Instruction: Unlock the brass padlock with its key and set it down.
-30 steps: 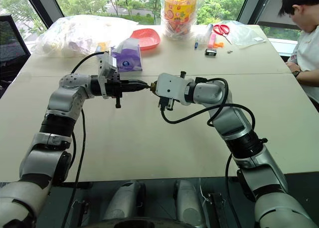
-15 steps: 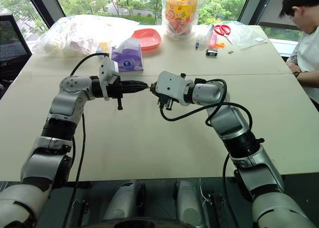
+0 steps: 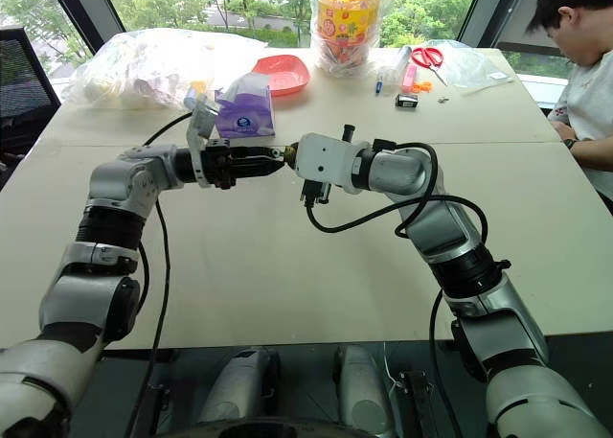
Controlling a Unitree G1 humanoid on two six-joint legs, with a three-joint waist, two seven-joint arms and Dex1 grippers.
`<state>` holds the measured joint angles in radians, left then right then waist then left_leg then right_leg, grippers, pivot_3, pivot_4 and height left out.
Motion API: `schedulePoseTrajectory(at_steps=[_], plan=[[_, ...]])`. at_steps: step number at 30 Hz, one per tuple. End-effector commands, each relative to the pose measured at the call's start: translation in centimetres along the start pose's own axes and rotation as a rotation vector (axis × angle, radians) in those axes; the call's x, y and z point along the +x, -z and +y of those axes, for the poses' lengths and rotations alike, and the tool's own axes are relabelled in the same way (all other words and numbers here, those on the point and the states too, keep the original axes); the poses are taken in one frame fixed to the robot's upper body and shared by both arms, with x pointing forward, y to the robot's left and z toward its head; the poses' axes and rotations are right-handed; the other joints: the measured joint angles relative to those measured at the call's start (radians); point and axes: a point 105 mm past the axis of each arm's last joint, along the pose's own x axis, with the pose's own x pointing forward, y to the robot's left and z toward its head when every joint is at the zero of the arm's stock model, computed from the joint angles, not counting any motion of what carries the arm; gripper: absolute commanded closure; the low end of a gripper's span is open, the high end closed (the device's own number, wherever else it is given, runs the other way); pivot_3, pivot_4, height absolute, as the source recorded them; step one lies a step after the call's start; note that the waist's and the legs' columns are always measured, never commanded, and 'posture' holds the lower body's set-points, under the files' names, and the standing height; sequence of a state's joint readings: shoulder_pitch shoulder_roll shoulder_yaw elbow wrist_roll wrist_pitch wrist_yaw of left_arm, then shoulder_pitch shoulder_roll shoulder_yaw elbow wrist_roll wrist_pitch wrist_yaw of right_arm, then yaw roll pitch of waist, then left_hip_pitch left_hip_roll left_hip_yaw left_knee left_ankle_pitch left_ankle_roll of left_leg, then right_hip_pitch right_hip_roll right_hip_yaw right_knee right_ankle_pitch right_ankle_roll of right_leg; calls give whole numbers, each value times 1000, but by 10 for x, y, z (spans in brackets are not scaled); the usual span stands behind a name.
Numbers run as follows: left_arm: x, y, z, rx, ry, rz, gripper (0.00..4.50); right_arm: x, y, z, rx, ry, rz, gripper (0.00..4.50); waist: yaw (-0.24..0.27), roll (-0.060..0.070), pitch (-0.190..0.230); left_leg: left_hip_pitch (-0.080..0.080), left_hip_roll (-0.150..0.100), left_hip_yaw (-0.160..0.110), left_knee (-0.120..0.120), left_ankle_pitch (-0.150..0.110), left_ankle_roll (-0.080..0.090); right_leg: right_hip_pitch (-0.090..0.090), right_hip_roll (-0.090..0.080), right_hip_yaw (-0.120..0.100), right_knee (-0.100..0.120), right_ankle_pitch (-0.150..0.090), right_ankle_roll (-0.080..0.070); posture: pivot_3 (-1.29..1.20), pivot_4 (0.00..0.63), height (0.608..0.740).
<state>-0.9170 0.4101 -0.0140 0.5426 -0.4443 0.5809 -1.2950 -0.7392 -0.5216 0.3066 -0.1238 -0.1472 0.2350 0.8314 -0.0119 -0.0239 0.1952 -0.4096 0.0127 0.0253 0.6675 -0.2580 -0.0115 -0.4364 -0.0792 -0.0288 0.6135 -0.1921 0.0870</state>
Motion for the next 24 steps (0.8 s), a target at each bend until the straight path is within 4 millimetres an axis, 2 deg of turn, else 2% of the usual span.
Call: schedulePoseTrajectory(at_steps=[1, 5, 6, 8, 11, 18, 19, 20, 21, 22, 24], plan=[[5, -17, -1, 44, 10, -38, 2414, -2, -15, -10, -52, 30, -40, 3818, 0, 0, 0, 0, 0, 0, 0, 0, 0, 0, 0, 0, 0, 0, 0, 0, 150, 740], [9, -17, 0, 40, 18, -39, 2414, -2, -16, -9, -56, 28, -41, 3818, -1, 0, 0, 0, 0, 0, 0, 0, 0, 0, 0, 0, 0, 0, 0, 0, 150, 740], [11, -18, 0, 38, 17, -45, 2817, -2, -16, -9, -57, 29, -41, 3818, -1, 0, 0, 0, 0, 0, 0, 0, 0, 0, 0, 0, 0, 0, 0, 0, 150, 740], [13, -19, 1, 36, 21, -50, 3161, -3, -16, -9, -59, 30, -39, 3818, -1, 0, 0, 0, 0, 0, 0, 0, 0, 0, 0, 0, 0, 0, 0, 0, 150, 740], [16, -17, 0, 36, 32, -39, 4398, -3, -17, -8, -61, 30, -38, 3818, -1, 0, 0, 0, 0, 0, 0, 0, 0, 0, 0, 0, 0, 0, 0, 0, 150, 740], [15, -10, 1, 49, 32, -3, 4488, -5, -15, -7, -43, 29, -30, 3818, -1, 0, 0, 0, 0, 0, 0, 0, 0, 0, 0, 0, 0, 0, 0, 0, 150, 740], [14, -11, 1, 50, 26, -5, 4488, -6, -13, -5, -40, 15, -25, 2788, -1, 0, 0, 0, 0, 0, 0, 0, 0, 0, 0, 0, 0, 0, 0, 0, 150, 740], [13, -10, 2, 51, 20, -5, 4488, -8, -11, -4, -40, 8, -16, 2479, -1, 0, 0, 0, 0, 0, 0, 0, 0, 0, 0, 0, 0, 0, 0, 0, 150, 740], [11, -10, 3, 51, 14, -7, 4488, -11, -8, -4, -43, 10, -3, 1876, -1, 0, 0, 0, 0, 0, 0, 0, 0, 0, 0, 0, 0, 0, 0, 0, 150, 740], [10, -10, 3, 51, 8, -11, 4488, -14, -5, -5, -46, 19, 15, 1538, -1, 0, 0, 0, 0, 0, 0, 0, 0, 0, 0, 0, 0, 0, 0, 0, 150, 740], [6, -9, 4, 46, -7, -21, 4488, -27, 1, -8, 17, 47, 44, 477, 2, 0, 0, 0, 0, 0, 0, 0, 0, 0, 0, 0, 0, 0, 0, 0, 150, 740]])
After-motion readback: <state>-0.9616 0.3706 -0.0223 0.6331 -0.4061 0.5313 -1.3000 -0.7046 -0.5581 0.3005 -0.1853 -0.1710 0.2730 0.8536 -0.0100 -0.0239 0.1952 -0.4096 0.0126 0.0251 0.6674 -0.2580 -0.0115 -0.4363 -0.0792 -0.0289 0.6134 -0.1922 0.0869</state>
